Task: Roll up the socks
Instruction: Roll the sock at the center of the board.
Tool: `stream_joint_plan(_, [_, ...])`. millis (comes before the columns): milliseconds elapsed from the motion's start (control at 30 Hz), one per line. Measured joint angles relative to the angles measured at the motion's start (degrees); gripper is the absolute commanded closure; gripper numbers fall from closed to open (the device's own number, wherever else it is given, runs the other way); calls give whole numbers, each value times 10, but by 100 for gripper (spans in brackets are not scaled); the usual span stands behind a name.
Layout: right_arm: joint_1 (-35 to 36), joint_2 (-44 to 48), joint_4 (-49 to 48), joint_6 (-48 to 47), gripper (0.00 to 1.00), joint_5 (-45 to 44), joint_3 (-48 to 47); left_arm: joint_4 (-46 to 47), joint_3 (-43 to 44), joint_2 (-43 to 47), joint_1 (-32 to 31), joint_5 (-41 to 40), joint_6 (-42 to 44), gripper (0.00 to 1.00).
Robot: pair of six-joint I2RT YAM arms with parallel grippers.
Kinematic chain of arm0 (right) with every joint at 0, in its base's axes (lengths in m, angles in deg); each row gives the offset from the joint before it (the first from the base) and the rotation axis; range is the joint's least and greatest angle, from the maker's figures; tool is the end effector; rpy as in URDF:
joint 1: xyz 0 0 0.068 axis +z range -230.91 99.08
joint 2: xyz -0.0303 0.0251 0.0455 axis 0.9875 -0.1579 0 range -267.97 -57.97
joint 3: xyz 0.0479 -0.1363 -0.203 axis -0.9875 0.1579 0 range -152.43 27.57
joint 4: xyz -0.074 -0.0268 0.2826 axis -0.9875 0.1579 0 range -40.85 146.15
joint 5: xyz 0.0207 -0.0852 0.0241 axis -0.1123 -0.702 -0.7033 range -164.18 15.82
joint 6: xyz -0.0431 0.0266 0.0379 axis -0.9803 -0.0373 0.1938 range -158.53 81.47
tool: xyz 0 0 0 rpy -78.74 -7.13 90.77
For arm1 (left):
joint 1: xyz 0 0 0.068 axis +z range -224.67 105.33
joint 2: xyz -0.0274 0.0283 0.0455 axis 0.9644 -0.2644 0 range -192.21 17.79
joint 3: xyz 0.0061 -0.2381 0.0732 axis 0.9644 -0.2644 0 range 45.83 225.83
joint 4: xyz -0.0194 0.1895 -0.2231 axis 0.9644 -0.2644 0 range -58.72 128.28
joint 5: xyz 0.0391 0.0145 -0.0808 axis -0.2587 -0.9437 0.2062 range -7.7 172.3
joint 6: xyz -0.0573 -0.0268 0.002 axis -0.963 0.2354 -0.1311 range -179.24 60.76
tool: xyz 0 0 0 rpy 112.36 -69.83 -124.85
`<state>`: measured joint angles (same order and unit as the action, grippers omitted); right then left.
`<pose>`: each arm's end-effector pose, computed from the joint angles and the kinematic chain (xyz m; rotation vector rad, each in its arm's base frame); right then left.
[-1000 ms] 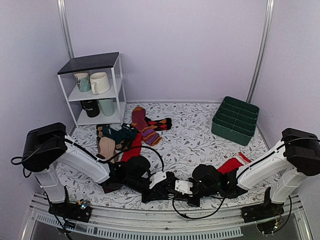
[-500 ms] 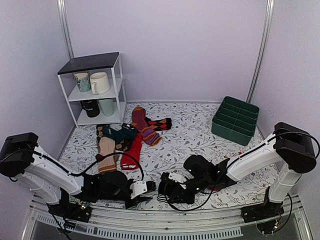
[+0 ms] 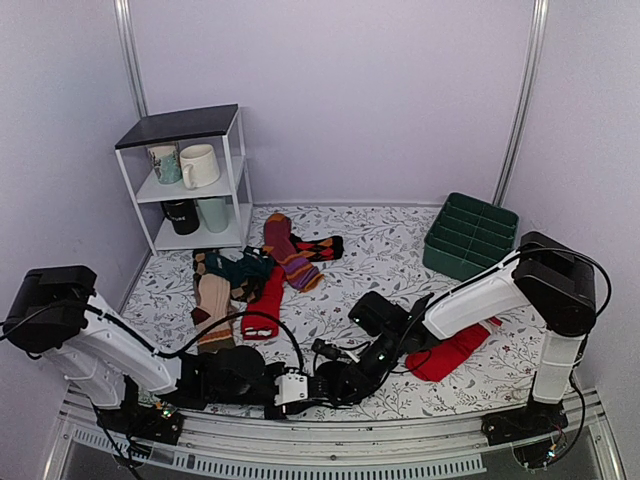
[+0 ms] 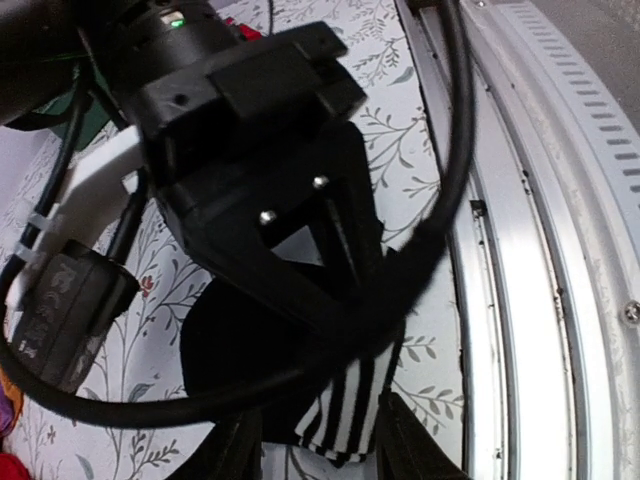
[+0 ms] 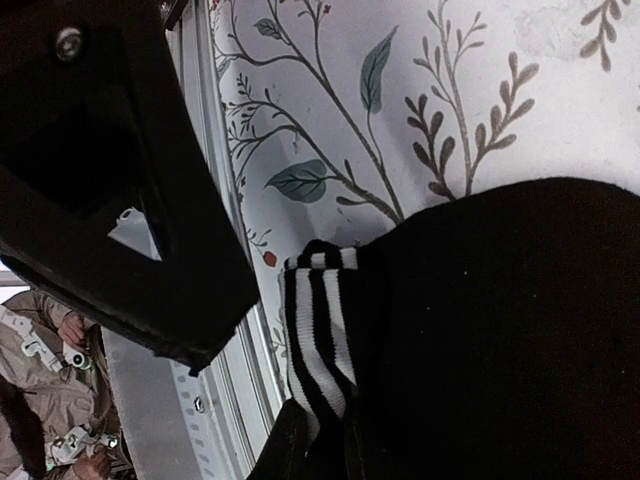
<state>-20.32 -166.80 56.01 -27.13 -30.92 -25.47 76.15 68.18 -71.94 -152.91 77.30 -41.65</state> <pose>0.1448 0.3247 0.0462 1.4011 -2.4160 -1.2896 0.0629 -0.2812 0.0583 1.5448 1.4683 -0.5471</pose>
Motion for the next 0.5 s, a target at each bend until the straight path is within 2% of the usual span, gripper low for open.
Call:
stream_joint_plan(300, [-12,-9,0,7,92,34,3,-2,2,-38,-7,19,-2,60])
stream_joint_plan(500, [-13,-9,-5,11,92,43,9,0,24,-75,-7,13,-3,66])
